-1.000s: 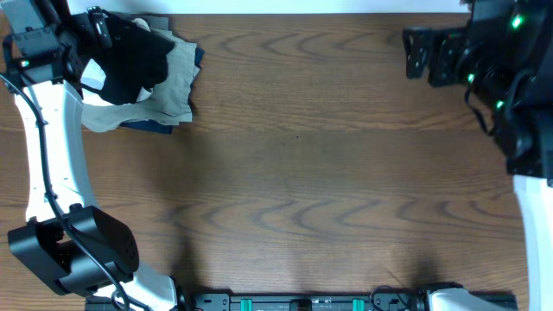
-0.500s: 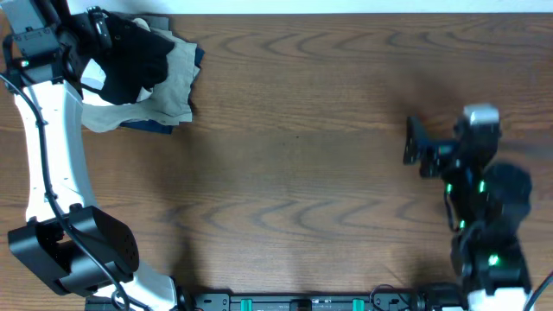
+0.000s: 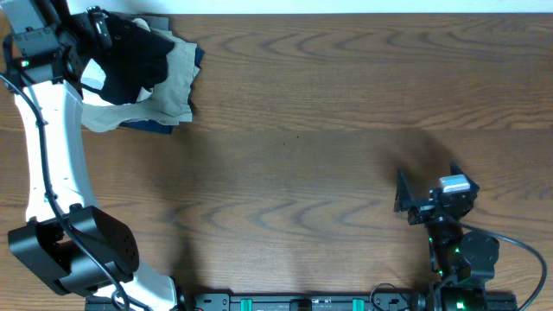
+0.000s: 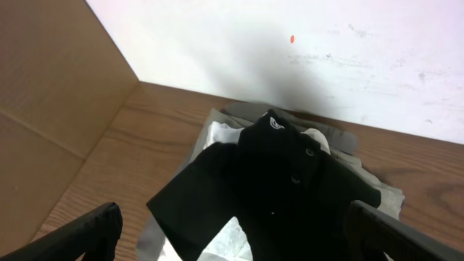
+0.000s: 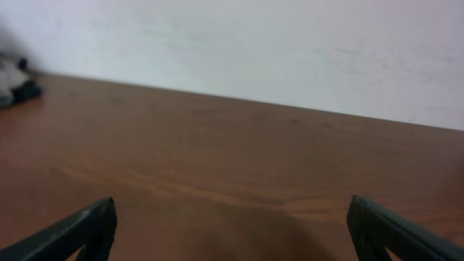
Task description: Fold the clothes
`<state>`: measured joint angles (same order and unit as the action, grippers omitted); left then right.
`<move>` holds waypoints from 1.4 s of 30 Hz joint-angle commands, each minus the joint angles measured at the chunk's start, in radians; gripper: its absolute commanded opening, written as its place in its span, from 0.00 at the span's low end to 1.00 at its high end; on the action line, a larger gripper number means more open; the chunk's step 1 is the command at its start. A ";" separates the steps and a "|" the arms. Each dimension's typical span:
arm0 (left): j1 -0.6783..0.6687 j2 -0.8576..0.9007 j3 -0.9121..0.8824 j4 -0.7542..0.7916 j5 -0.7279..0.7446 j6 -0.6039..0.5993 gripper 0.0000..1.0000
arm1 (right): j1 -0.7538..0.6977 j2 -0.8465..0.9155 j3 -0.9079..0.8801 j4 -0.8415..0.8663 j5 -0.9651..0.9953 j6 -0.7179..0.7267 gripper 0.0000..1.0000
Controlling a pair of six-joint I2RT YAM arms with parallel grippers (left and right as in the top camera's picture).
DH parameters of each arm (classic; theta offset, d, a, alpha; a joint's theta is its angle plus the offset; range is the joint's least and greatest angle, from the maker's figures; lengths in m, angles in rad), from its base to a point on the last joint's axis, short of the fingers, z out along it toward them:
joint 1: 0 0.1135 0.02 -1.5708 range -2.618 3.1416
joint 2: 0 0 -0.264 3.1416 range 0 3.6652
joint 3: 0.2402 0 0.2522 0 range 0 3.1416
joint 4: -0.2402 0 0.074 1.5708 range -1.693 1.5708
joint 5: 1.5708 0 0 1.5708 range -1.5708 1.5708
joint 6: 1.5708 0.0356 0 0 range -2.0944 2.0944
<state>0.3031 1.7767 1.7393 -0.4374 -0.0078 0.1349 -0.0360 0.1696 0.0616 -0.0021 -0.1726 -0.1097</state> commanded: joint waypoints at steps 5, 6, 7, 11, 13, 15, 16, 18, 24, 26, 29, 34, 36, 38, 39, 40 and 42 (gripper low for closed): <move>0.002 0.008 -0.001 0.004 -0.011 -0.002 0.98 | -0.010 -0.092 -0.043 -0.072 -0.011 -0.139 0.99; 0.002 0.008 -0.001 0.003 -0.011 -0.002 0.98 | -0.010 -0.106 -0.052 -0.068 -0.011 -0.138 0.99; 0.002 0.008 -0.001 0.003 -0.011 -0.002 0.98 | -0.011 -0.121 -0.056 -0.053 -0.011 -0.138 0.99; 0.002 0.008 -0.001 0.003 -0.011 -0.002 0.98 | -0.011 -0.166 -0.056 -0.054 -0.011 -0.138 0.99; 0.002 0.008 -0.001 0.003 -0.011 -0.002 0.98 | -0.010 -0.165 -0.056 -0.054 -0.011 -0.138 0.99; 0.002 0.008 -0.001 0.003 -0.011 -0.002 0.98 | -0.008 -0.165 -0.056 -0.054 -0.011 -0.138 0.99; 0.002 0.008 -0.001 0.003 -0.011 -0.002 0.98 | -0.008 -0.165 -0.056 -0.053 -0.011 -0.138 0.99; 0.002 0.008 -0.001 0.004 -0.011 -0.002 0.98 | -0.006 -0.164 -0.056 -0.054 -0.011 -0.138 0.99; 0.002 0.008 -0.001 0.003 -0.011 -0.002 0.98 | -0.006 -0.163 -0.056 -0.055 -0.011 -0.138 0.99; 0.002 0.008 -0.001 0.003 -0.011 -0.002 0.98 | -0.006 -0.163 -0.056 -0.055 -0.011 -0.138 0.99; 0.002 0.008 -0.001 0.004 -0.011 -0.002 0.98 | -0.006 -0.162 -0.056 -0.055 -0.011 -0.138 0.99; 0.002 0.008 -0.001 0.003 -0.011 -0.002 0.98 | -0.006 -0.162 -0.056 -0.055 -0.011 -0.138 0.99; 0.002 0.008 -0.001 0.003 -0.011 -0.002 0.98 | -0.006 -0.162 -0.056 -0.055 -0.011 -0.138 0.99; 0.002 0.008 -0.001 0.003 -0.011 -0.002 0.98 | -0.006 -0.162 -0.056 -0.055 -0.011 -0.138 0.99; 0.002 0.008 -0.002 0.000 -0.008 -0.002 0.98 | -0.006 -0.162 -0.056 -0.055 -0.011 -0.138 0.99; 0.006 0.003 -0.002 -0.006 -0.008 -0.002 0.98 | -0.006 -0.162 -0.056 -0.055 -0.011 -0.138 0.99; 0.013 -0.008 -0.002 -0.022 -0.008 -0.002 0.98 | -0.006 -0.162 -0.056 -0.055 -0.011 -0.138 0.99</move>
<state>0.3042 1.7767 1.7393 -0.4469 -0.0074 0.1345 -0.0360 0.0128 0.0109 -0.0563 -0.1806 -0.2359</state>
